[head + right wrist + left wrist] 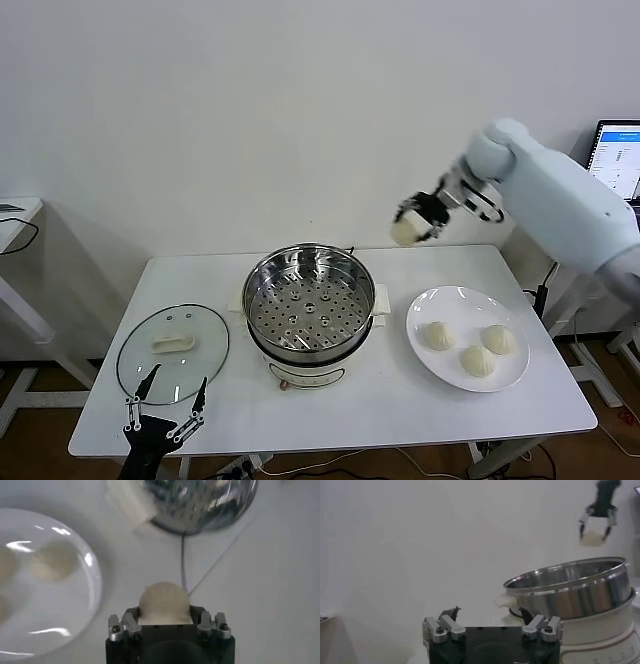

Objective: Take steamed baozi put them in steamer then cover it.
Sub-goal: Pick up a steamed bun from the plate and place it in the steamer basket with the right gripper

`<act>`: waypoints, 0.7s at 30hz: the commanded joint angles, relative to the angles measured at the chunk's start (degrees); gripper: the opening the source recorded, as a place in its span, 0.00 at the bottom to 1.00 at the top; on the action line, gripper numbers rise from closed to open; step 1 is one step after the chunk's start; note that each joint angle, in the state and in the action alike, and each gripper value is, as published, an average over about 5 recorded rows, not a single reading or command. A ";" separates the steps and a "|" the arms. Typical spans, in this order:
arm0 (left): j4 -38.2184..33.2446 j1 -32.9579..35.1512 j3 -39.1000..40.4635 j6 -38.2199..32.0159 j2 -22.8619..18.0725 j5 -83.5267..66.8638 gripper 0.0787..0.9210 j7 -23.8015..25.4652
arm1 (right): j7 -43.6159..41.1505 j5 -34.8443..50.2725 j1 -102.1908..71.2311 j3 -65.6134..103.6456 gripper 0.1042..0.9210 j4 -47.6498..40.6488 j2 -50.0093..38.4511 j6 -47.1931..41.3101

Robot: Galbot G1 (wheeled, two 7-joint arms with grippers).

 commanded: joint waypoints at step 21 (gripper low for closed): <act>0.15 -0.04 0.18 -0.91 -0.67 0.18 0.88 -0.57 | 1.54 -10.69 -3.15 -11.77 0.70 -3.64 19.70 3.82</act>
